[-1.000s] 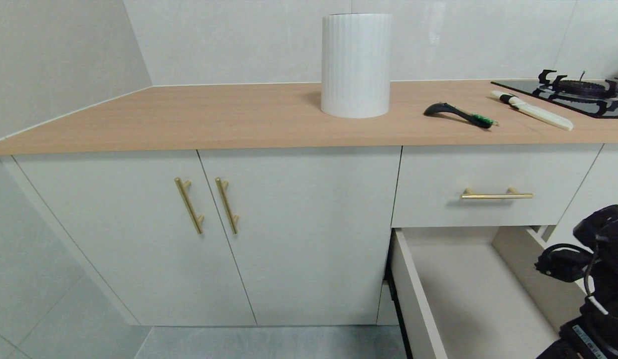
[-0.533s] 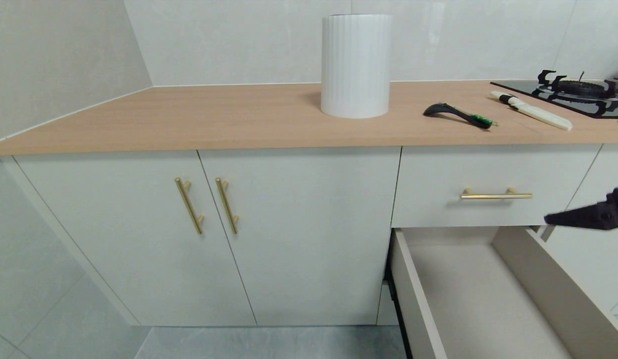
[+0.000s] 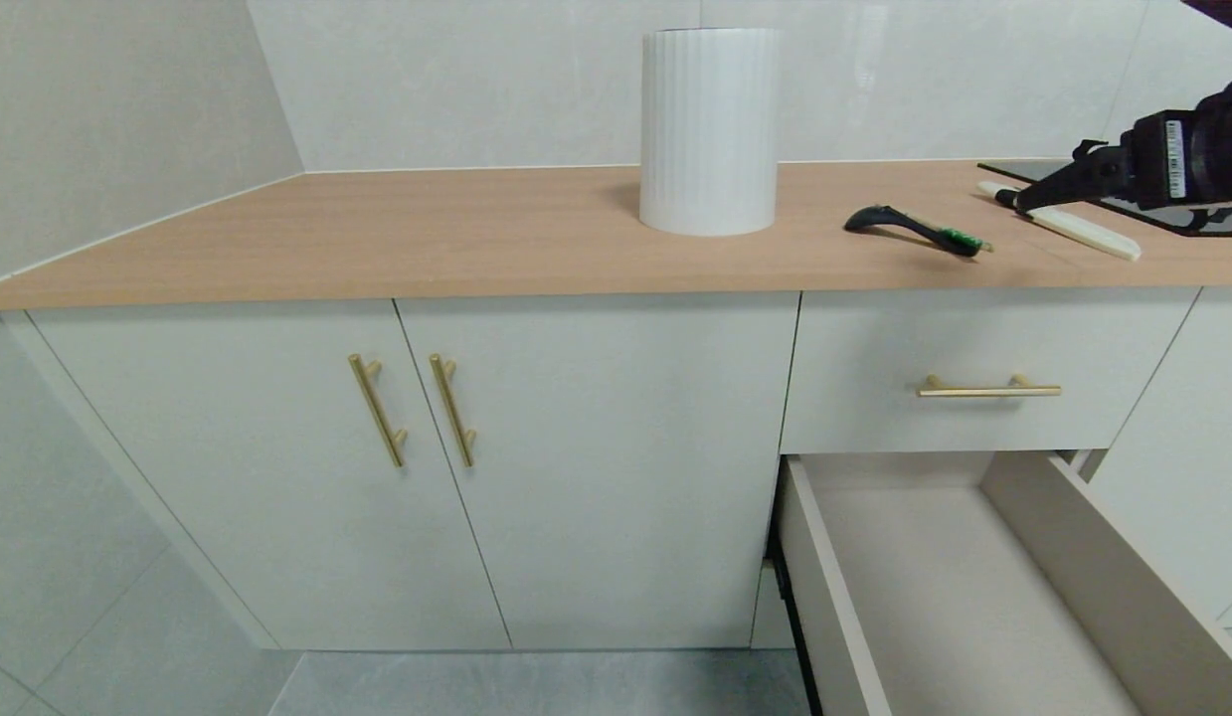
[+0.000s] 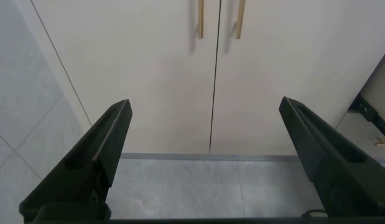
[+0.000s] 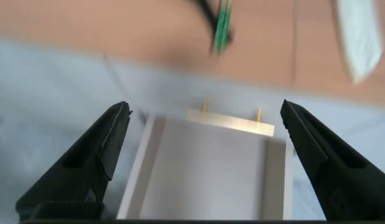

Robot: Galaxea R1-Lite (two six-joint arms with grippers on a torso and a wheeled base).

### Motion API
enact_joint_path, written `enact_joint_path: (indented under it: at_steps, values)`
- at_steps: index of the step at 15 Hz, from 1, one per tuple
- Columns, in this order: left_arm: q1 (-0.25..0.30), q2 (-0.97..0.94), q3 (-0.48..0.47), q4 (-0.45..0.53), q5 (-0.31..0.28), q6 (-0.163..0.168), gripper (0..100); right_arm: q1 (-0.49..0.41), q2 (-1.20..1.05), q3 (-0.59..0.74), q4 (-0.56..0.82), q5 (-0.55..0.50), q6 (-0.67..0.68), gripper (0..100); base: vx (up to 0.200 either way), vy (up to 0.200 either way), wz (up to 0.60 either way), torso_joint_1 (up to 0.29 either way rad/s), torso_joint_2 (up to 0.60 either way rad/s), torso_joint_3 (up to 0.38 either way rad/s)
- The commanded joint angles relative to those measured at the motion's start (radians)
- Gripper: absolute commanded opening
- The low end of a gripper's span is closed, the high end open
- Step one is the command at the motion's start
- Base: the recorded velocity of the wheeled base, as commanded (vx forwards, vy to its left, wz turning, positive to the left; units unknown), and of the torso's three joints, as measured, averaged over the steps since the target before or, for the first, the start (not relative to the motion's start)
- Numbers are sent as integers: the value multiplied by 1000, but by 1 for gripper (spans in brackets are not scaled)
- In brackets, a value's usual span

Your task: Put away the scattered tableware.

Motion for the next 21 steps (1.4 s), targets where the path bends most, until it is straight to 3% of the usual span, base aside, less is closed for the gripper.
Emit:
enact_joint_path:
  at_steps: [1,9,21]
  values:
    - [0,0,0,1,0,0,100,-1,132,-85,10,-16,23,100,0,0,0,0,0,0]
    - [0,0,0,-1,0,0,100,-1,234,-126,-22,-18,40,100,0,0,0,0,0,0]
    - [0,0,0,-1,0,0,100,1,278,-126,-105,-127,42,100,0,0,0,0,0,0]
